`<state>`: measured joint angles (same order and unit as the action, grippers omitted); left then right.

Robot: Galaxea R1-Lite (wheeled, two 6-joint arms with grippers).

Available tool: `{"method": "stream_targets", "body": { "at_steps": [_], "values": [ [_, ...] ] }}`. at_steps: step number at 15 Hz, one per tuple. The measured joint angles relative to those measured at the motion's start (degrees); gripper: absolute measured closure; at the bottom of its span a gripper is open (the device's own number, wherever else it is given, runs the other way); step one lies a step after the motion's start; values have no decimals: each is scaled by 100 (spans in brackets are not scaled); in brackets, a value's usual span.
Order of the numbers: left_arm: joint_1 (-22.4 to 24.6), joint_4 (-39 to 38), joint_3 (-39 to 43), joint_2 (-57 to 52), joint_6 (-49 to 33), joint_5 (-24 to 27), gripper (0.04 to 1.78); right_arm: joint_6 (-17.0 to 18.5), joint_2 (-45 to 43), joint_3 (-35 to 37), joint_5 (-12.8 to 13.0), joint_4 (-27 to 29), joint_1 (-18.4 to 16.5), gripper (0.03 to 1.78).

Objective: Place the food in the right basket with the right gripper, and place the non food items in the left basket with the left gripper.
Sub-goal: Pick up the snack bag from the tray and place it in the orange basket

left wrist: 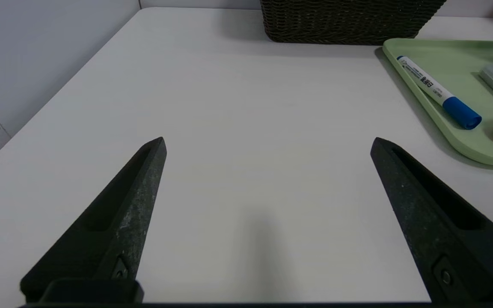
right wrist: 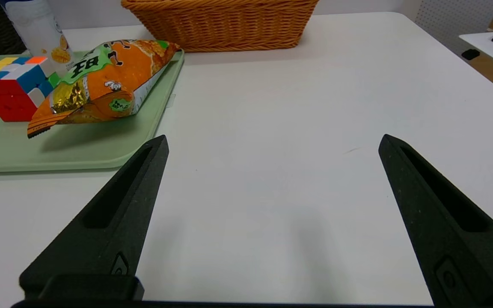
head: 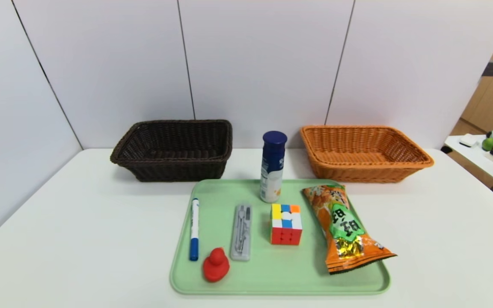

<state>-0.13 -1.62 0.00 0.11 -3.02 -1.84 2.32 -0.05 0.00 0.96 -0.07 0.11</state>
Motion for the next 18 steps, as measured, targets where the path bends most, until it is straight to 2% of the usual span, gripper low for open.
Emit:
{"method": "stream_targets", "body": {
  "at_steps": [5, 7, 9, 11, 12, 14, 17, 18],
  "values": [
    [0, 2, 0, 0, 173, 46, 13, -72, 0, 0, -12, 7, 2, 11],
    [-2, -96, 0, 0, 327, 184, 13, -280, 0, -5, -72, -20, 2, 11],
    [-2, -154, -90, -1, 611, 449, 13, -479, 16, -338, -424, 49, 5, 11],
    [-2, -57, -482, 110, 624, 814, 13, -380, 239, -1220, -1030, 368, 10, 11],
    [-2, -72, -755, 324, 563, 917, 13, -344, 490, -1604, -1242, 471, 38, 11],
    [-20, -322, -1371, 1034, 258, 985, 13, -347, 1181, -2256, -1463, 345, 176, 11],
    [-30, -1039, -2601, 2665, -168, 963, 13, -443, 2530, -3054, -1614, -271, 435, 11],
    [-28, -1251, -3076, 3307, -204, 936, 13, -455, 3056, -3360, -1738, -549, 490, 11]
  ]
}}
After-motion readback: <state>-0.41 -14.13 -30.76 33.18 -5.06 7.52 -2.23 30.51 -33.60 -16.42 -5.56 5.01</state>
